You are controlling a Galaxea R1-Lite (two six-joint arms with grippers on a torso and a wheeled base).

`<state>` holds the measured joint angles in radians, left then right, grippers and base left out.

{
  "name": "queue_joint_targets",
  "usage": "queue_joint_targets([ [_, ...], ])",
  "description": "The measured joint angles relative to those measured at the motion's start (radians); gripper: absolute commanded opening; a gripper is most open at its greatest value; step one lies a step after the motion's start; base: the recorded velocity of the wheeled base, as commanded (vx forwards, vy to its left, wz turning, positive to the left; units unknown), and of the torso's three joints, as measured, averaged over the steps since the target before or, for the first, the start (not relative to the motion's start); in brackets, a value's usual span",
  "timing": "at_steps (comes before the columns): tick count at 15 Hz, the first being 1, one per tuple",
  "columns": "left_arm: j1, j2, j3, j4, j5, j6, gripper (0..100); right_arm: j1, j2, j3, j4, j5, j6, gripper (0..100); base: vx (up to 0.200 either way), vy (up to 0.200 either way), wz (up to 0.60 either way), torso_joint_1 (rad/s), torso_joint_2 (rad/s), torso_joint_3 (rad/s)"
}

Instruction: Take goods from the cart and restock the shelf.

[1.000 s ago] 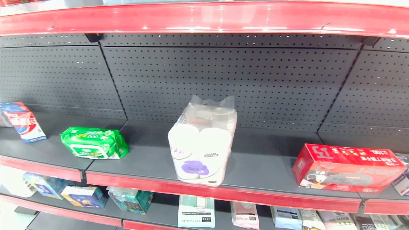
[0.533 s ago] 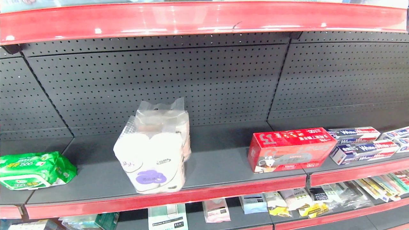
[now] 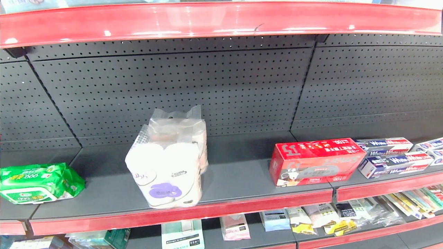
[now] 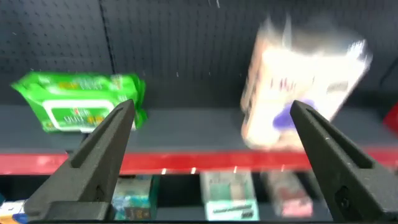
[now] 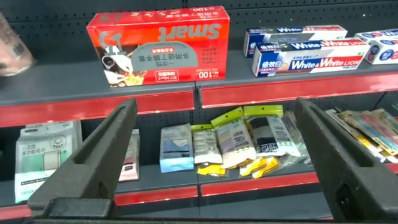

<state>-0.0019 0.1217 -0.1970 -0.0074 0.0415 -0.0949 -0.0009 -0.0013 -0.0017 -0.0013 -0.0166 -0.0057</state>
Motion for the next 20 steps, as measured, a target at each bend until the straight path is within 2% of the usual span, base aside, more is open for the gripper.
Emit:
queue_joint_targets([
  [2, 0.003, 0.190, -0.123, 0.011, 0.043, -0.032, 100, -0.001, 0.000, 0.000, 0.000, 0.000, 0.000, 100, 0.000, 0.000, 0.00, 0.000, 0.00, 0.000],
  [3, 0.015, 0.309, -0.175, 0.024, 0.067, -0.035, 100, -0.001, 0.000, 0.000, 0.000, 0.000, 0.000, 100, 0.000, 0.000, 0.00, 0.000, 0.00, 0.000],
  [6, 0.087, 0.637, -0.275, 0.042, 0.116, -0.022, 100, -0.001, 0.000, 0.000, 0.000, 0.000, 0.000, 100, 0.000, 0.000, 0.00, 0.000, 0.00, 0.000],
  [8, 0.136, 0.806, -0.308, 0.048, 0.128, -0.014, 100, 0.000, 0.000, 0.000, 0.000, 0.000, 0.000, 100, 0.000, 0.000, 0.00, 0.000, 0.00, 0.000],
  [10, 0.164, 0.931, -0.312, 0.050, 0.131, -0.010, 100, -0.001, 0.000, 0.000, 0.000, 0.000, 0.000, 100, 0.000, 0.000, 0.00, 0.000, 0.00, 0.000],
  [13, 0.172, 1.037, -0.278, 0.044, 0.107, -0.008, 100, -0.001, 0.000, 0.000, 0.000, 0.000, 0.000, 100, 0.000, 0.000, 0.00, 0.000, 0.00, 0.000],
  [16, 0.171, 1.137, -0.267, -0.027, 0.048, -0.009, 100, -0.001, 0.000, 0.000, 0.000, 0.000, 0.000, 100, 0.000, 0.000, 0.00, 0.000, 0.00, 0.000],
  [20, 0.144, 1.283, -0.279, -0.118, 0.041, -0.015, 100, -0.001, 0.000, 0.000, 0.000, 0.000, 0.000, 100, 0.000, 0.000, 0.00, 0.000, 0.00, 0.000],
])
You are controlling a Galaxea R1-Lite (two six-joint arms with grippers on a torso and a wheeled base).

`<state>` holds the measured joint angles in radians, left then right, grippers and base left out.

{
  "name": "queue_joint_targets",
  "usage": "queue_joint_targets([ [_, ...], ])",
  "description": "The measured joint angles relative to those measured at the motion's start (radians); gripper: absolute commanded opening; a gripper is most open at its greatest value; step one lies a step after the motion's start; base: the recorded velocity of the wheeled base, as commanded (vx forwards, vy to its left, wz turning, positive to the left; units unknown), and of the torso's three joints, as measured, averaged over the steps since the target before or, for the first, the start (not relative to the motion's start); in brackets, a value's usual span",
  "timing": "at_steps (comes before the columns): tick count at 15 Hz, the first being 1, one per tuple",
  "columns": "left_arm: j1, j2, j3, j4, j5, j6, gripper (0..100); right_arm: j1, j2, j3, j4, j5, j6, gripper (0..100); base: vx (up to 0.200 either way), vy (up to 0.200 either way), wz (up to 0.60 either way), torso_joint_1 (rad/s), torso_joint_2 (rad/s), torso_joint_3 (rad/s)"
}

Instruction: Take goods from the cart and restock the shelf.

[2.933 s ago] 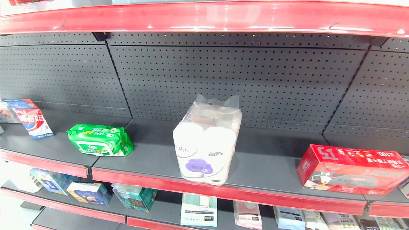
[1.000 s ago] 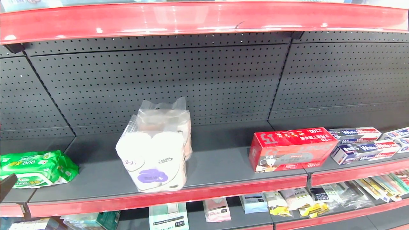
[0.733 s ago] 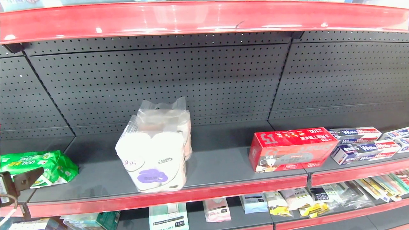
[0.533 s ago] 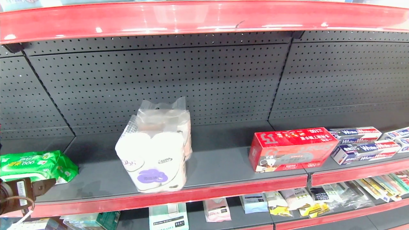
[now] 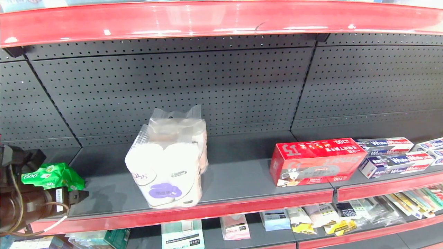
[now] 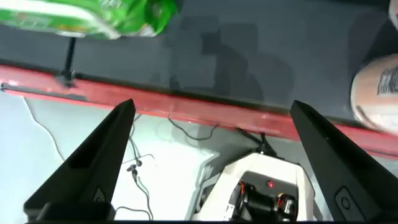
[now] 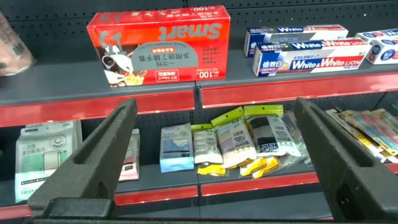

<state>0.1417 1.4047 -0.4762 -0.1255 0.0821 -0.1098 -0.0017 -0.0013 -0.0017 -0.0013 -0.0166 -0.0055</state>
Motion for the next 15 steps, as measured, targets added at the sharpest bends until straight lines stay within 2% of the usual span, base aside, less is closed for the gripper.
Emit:
queue_joint_targets([
  [3, -0.043, 0.100, -0.017, -0.079, -0.001, -0.003, 100, 0.000, 0.000, 0.000, 0.000, 0.000, 0.000, 100, 0.000, 0.000, 0.00, 0.000, 0.00, 0.000],
  [6, -0.074, 0.170, -0.035, -0.097, -0.028, -0.005, 100, 0.000, 0.000, 0.000, 0.000, 0.000, 0.000, 100, 0.000, 0.000, 0.00, 0.000, 0.00, 0.000],
  [12, -0.097, 0.256, -0.069, -0.123, -0.075, -0.005, 100, 0.000, 0.000, 0.000, 0.000, 0.000, 0.000, 100, 0.000, 0.000, 0.00, 0.000, 0.00, 0.000],
  [15, -0.097, 0.293, -0.080, -0.170, -0.084, -0.005, 100, 0.000, 0.000, 0.000, 0.000, 0.000, 0.000, 100, 0.000, 0.000, 0.00, 0.000, 0.00, 0.000],
])
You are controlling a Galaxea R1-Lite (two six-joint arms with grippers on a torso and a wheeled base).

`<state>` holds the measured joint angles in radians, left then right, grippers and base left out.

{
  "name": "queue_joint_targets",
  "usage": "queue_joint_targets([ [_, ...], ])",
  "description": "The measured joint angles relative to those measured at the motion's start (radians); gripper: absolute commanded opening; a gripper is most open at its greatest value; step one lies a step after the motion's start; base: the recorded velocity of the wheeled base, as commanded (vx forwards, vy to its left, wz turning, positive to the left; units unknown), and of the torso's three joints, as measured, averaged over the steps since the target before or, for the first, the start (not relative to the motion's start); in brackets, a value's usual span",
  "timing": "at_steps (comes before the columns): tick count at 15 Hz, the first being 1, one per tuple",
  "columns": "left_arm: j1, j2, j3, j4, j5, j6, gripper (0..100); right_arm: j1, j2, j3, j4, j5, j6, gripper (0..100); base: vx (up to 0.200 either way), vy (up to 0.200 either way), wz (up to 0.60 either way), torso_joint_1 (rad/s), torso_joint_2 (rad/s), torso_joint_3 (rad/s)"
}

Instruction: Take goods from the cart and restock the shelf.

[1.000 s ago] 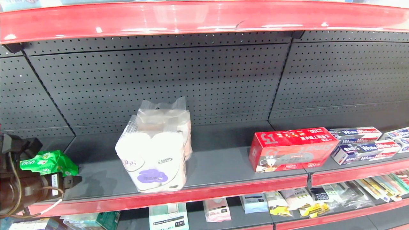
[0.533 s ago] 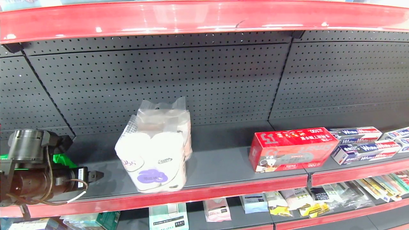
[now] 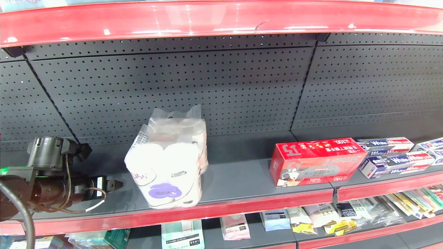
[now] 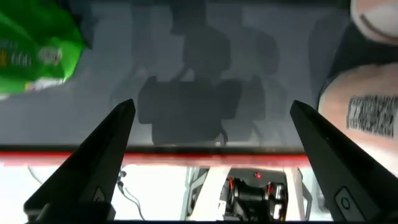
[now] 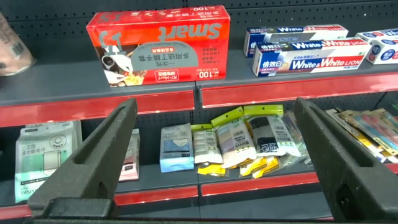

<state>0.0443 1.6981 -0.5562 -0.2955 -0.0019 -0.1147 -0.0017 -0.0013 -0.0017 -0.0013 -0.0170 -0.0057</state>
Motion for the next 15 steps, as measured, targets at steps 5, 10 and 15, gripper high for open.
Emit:
queue_joint_targets([
  [5, -0.016, 0.064, -0.036, -0.016, -0.014, 0.000, 100, 0.000, 0.000, 0.000, 0.000, 0.000, 0.000, 100, 0.000, 0.000, 0.00, 0.000, 0.00, 0.000],
  [10, -0.030, 0.110, -0.087, -0.015, -0.022, 0.000, 100, 0.000, 0.000, 0.000, 0.000, 0.000, 0.000, 100, 0.000, 0.000, 0.00, 0.000, 0.00, 0.000],
  [15, -0.055, 0.139, -0.101, -0.018, -0.024, 0.000, 100, 0.000, 0.000, 0.000, 0.000, 0.000, 0.000, 100, 0.000, 0.000, 0.00, 0.000, 0.00, 0.000],
])
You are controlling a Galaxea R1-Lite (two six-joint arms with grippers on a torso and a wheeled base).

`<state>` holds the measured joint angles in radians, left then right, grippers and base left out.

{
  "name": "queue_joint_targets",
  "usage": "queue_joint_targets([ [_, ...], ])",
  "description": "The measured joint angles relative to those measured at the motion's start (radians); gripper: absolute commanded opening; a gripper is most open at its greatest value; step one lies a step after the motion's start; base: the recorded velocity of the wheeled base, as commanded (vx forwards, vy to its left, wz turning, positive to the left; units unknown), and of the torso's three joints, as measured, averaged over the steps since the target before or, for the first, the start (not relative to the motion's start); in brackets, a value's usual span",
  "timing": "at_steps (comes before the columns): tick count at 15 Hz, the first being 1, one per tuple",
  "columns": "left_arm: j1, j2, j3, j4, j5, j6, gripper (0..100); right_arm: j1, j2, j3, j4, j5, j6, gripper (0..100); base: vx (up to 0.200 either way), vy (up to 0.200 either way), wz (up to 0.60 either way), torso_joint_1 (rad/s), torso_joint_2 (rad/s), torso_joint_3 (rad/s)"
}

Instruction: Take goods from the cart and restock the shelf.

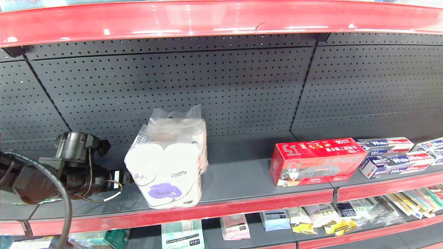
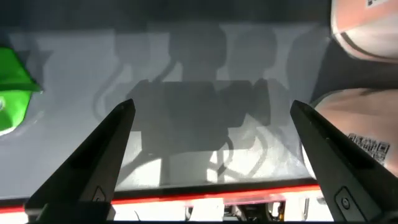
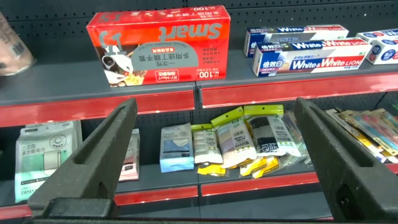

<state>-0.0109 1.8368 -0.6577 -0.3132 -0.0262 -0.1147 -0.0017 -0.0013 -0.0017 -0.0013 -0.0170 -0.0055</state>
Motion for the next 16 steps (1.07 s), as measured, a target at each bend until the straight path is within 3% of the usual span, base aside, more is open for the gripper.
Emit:
queue_joint_targets([
  [16, -0.060, 0.046, 0.004, -0.024, -0.015, 0.000, 100, 0.000, 0.000, 0.000, 0.000, 0.000, 0.000, 100, 0.000, 0.000, 0.00, 0.000, 0.00, 0.000],
])
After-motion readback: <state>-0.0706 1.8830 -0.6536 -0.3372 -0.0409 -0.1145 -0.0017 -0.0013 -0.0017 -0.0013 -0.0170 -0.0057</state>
